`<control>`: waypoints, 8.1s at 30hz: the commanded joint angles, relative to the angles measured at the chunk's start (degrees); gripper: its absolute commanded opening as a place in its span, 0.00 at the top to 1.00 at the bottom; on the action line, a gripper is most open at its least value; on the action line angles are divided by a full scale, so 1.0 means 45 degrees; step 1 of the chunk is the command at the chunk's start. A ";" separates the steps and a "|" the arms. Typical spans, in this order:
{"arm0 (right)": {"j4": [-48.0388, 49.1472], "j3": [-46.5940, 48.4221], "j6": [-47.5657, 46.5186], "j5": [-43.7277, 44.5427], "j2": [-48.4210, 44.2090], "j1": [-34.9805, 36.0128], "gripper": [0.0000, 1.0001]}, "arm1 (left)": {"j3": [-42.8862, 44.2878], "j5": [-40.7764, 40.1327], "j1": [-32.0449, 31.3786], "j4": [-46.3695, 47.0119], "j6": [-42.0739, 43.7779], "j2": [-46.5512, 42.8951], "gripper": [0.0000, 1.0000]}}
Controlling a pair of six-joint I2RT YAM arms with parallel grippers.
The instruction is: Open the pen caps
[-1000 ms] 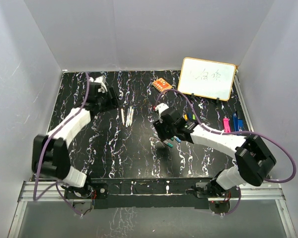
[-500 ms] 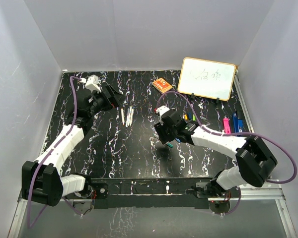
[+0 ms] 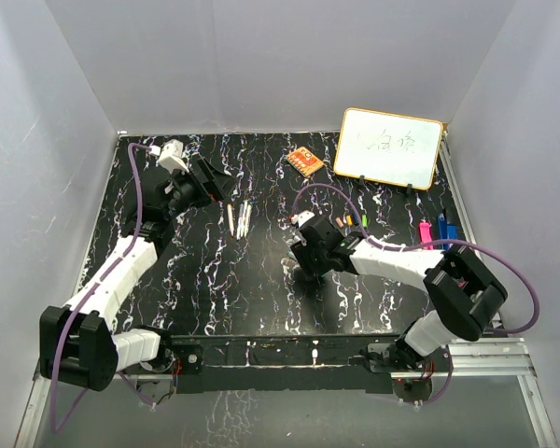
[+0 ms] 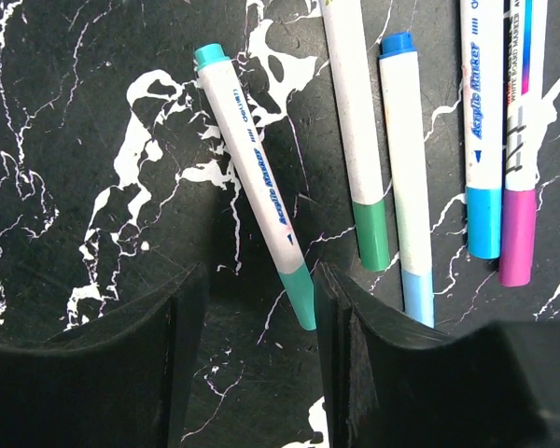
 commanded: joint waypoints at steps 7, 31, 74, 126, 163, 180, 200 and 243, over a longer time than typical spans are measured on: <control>0.0695 -0.0122 0.0172 0.0146 0.0579 0.0058 0.57 | -0.0236 0.0225 0.0012 0.0297 -0.0059 -0.0782 0.01; 0.1699 0.0135 -0.0485 -0.0627 -0.0192 0.0088 1.00 | -0.2606 0.1262 -0.0446 0.2150 -0.2146 -0.1415 0.01; 0.3650 0.0941 -0.0516 -0.1545 -0.3094 0.0181 1.00 | -0.1995 -0.0400 -0.5166 0.6012 -0.3921 0.3439 0.30; 0.3394 0.0848 -0.0385 -0.1483 -0.2177 0.0186 0.67 | -0.1704 -0.0581 -0.5210 0.5580 -0.4399 0.2539 1.00; 0.0189 0.1945 0.0688 0.2502 -0.1784 -0.1730 1.00 | 0.1394 -0.1394 -0.0332 -0.1640 -0.0372 0.1937 1.00; -0.0272 0.5548 -0.0247 0.1390 0.3748 -0.4402 1.00 | 0.2889 -0.0922 0.0373 -0.5679 0.2055 0.3900 1.00; -0.0325 0.5558 -0.0389 0.0677 0.4669 -0.4599 1.00 | 0.3070 -0.0599 0.1052 -0.6080 0.2631 0.5688 1.00; 0.0793 0.3696 -0.0567 -0.0814 -0.0215 -0.4034 0.61 | 0.4278 -0.0055 0.1062 -0.5238 0.2624 0.8721 0.77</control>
